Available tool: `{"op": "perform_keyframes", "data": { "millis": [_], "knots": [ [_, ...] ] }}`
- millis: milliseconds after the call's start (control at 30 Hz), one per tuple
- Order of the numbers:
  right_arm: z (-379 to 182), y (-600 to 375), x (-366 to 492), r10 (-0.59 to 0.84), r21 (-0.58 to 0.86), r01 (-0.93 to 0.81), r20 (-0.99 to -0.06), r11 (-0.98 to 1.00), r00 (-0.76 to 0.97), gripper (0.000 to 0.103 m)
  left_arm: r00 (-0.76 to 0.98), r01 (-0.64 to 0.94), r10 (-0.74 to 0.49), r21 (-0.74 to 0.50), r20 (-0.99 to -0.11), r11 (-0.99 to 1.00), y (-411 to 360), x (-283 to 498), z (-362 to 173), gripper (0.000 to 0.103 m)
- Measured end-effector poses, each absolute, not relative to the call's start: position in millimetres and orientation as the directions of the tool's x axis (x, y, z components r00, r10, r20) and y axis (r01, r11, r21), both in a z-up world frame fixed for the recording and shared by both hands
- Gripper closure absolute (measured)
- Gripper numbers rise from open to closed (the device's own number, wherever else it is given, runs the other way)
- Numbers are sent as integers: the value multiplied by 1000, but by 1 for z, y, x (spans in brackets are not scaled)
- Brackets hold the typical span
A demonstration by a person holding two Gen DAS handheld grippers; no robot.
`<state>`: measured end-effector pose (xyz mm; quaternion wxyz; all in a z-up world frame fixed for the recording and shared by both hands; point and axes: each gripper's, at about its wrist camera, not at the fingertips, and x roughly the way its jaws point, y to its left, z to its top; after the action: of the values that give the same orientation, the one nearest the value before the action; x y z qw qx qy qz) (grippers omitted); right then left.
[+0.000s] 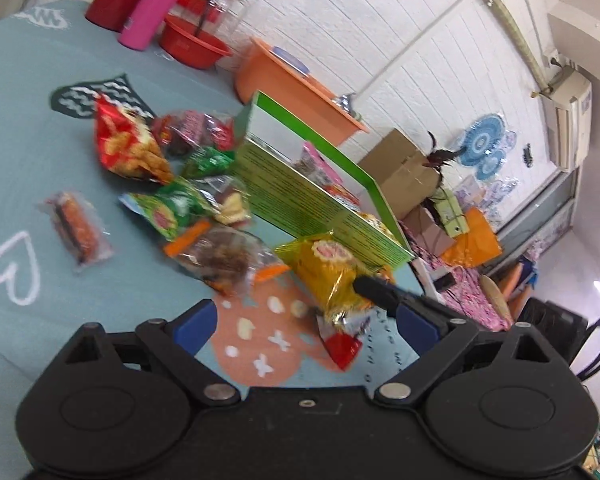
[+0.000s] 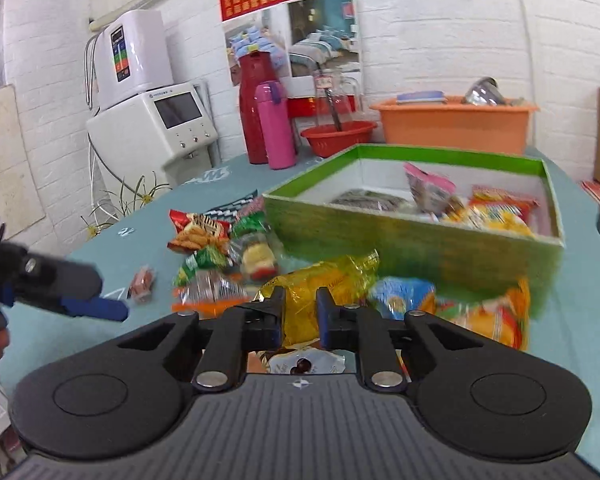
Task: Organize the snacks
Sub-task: 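Move both grippers to the pile and grasp the yellow bread bag, then carry the yellow bread bag into the green box and release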
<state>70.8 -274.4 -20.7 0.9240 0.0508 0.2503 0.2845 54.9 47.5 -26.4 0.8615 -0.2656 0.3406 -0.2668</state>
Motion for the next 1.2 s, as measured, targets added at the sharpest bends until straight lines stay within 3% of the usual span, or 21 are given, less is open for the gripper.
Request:
{"op": "perform_keyframes", "data": {
  "millis": [133, 233, 267, 367, 400, 633, 667, 700, 733, 767, 800, 900, 1200],
  "knots": [
    [-38, -287, 52, 532, 242, -480, -496, 843, 686, 71, 566, 329, -698, -656, -439, 679, 20, 63, -31, 0],
    [-44, -290, 48, 533, 277, -457, -502, 845, 681, 60, 528, 345, -720, -661, -450, 666, -3, 73, -38, 0],
    [-43, -291, 48, 534, 281, -456, -498, 845, 683, 51, 523, 338, -717, -661, -461, 670, -9, 79, -41, 0],
    [-40, -288, 51, 540, 278, -464, -488, 841, 686, 3, 525, 326, -711, -661, -468, 676, -22, 92, -45, 0],
    [-40, -286, 51, 538, 268, -469, -484, 842, 690, 1, 531, 322, -707, -660, -468, 679, -25, 98, -46, 0],
    [-39, -275, 61, 520, 228, -473, -489, 851, 700, 2, 516, 312, -688, -635, -511, 706, -44, 121, -54, 0],
    [-39, -274, 64, 518, 225, -472, -492, 852, 700, 2, 518, 312, -683, -630, -515, 711, -46, 122, -54, 5],
    [-39, -273, 67, 515, 224, -470, -498, 854, 698, 2, 516, 312, -680, -625, -521, 716, -47, 124, -55, 11],
    [-41, -272, 70, 518, 229, -471, -504, 852, 691, 2, 511, 310, -677, -622, -529, 719, -49, 127, -57, 33],
    [-41, -270, 72, 528, 242, -475, -507, 846, 681, 19, 500, 308, -675, -617, -543, 724, -51, 129, -59, 61],
    [-42, -271, 73, 534, 254, -475, -509, 843, 675, 28, 498, 306, -662, -601, -560, 738, -54, 130, -61, 62],
    [-38, -269, 69, 516, 227, -471, -512, 853, 687, 34, 510, 310, -660, -598, -551, 739, -53, 124, -58, 58],
    [0, -271, 68, 532, 164, -513, -401, 843, 746, 35, 587, 396, -666, -555, -460, 731, -49, 114, -10, 59]
  ]
}}
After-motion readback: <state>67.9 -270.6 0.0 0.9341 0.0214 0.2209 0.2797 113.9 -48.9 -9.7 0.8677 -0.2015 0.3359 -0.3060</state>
